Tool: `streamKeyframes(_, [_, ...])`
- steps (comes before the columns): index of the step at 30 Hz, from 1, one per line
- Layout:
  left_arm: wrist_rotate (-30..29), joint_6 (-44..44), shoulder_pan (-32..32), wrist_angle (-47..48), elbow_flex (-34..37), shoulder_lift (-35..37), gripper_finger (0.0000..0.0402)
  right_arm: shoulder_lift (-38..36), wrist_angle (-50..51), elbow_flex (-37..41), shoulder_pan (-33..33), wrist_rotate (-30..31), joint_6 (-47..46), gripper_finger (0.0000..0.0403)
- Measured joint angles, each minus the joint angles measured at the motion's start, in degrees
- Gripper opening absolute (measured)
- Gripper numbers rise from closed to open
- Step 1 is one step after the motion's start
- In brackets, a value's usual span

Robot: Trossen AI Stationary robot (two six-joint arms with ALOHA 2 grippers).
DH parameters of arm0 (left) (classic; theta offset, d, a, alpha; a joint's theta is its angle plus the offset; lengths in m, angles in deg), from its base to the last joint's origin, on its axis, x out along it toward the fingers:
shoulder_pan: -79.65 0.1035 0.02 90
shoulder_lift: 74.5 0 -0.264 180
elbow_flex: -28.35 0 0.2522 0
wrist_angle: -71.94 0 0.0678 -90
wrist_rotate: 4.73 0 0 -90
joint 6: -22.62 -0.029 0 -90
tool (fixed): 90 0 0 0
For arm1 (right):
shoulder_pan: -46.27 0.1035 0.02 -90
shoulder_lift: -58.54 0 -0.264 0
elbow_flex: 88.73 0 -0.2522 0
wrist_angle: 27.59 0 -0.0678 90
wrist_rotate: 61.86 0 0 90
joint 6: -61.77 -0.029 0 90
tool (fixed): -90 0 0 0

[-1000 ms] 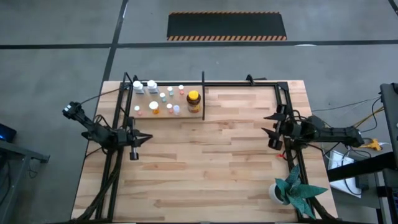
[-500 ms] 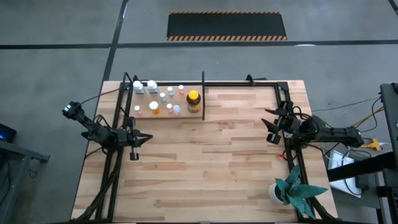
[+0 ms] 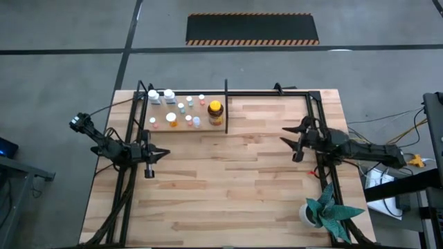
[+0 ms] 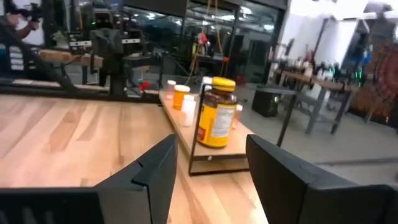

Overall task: Pick and place medicine bottles onto shelf by color
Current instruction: Return to Home Position

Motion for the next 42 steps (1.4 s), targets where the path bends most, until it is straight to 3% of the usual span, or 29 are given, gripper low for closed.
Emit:
streamKeyframes(4, [0.0, 0.0, 0.0, 0.0, 0.0, -0.1, 0.0002, 0.0, 0.8, 0.0, -1.5, -3.4, 3.0, 0.0181])
streamKeyframes(12, [0.0, 0.0, 0.0, 0.0, 0.0, -0.2, 0.0002, 0.0, 1.0, 0.0, -1.6, -4.2, -1.6, 0.0176])
streamKeyframes(20, [0.0, 0.0, 0.0, 0.0, 0.0, -0.4, 0.0002, 0.0, 1.9, 0.0, -2.4, -10.1, -4.2, 0.0177])
streamKeyframes(28, [0.0, 0.0, 0.0, 0.0, 0.0, -0.4, 0.0002, 0.3, 1.8, 0.1, -2.5, -10.2, -11.8, 0.0176])
streamKeyframes(42, [0.0, 0.0, 0.0, 0.0, 0.0, -0.4, 0.0002, 0.9, 1.7, 0.1, -2.5, -10.1, -11.9, 0.0176])
